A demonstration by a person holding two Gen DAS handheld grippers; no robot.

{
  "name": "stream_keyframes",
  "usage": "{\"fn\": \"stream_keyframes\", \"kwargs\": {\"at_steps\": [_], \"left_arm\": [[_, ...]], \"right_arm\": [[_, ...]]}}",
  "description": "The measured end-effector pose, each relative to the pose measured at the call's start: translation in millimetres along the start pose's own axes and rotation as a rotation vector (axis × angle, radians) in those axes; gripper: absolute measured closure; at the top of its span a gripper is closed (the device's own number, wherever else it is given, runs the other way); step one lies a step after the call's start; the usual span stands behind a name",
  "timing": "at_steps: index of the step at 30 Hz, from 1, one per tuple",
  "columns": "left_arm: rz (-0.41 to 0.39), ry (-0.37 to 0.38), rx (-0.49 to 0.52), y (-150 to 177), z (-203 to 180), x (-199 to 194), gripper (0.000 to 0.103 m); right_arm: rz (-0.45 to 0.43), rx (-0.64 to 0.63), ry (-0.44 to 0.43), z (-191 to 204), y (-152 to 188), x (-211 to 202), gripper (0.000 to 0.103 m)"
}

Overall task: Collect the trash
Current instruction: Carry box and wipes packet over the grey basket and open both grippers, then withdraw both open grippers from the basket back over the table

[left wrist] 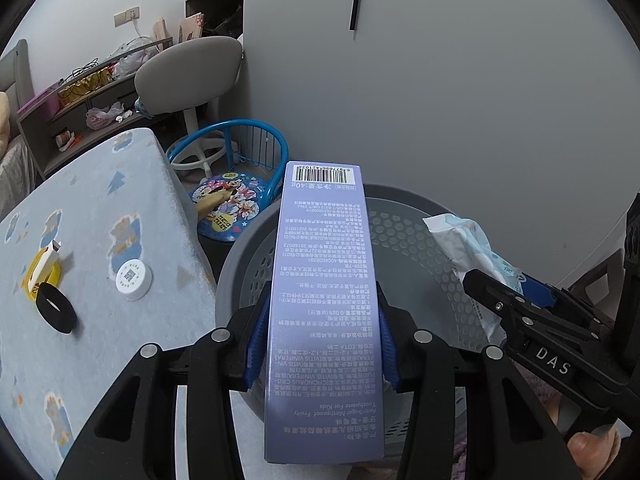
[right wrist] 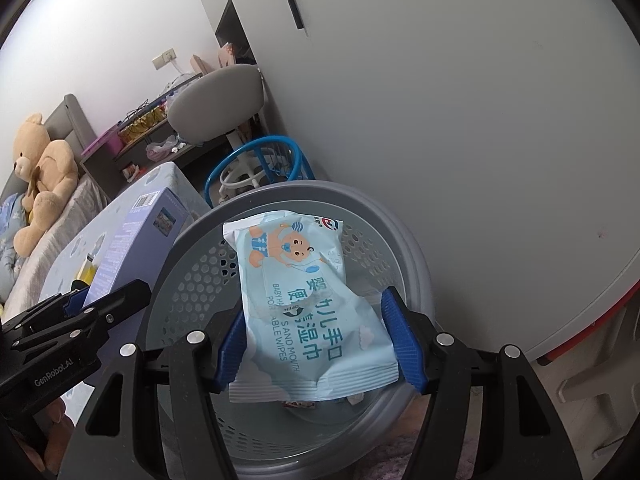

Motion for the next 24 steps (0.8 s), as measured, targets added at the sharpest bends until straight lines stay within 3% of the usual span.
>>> {"fn": "stream_keyframes", "kwargs": {"at_steps": [5, 7, 9, 24], "left_arm": [[-0.006, -0.003, -0.004, -0.3, 2.3, -0.5, 0.058], [-0.011, -0.01, -0.004, -0.5, 3.0, -2.2, 0.048], [-0.02, -0.018, -0.006, -1.1, 4.3, -4.4, 0.045], [-0.011, -0.035, -0.027, 2.4, 9.6, -7.8, 0.045]], "right_arm": [[-0.01, 0.004, -0.003, -0.6, -2.4, -0.7, 0.038], [-0.018, 0.007, -0.003, -1.3, -2.9, -1.6, 0.03], [-0.026, 0.012, -0.006, -1.7, -4.3, -2.6, 0.025], [-0.021, 0.012, -0.008, -1.4, -5.2, -0.7, 0.025]]}}
Point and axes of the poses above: each gripper's, at about its wrist camera, not at the fingertips, and x roughly the way its jaws point, z to its left, y to its underside, the point moved 7 cm from there along x, roughly the way its jaws point, and after that the axes turned 10 degrees about x, right-handed, at the moved point
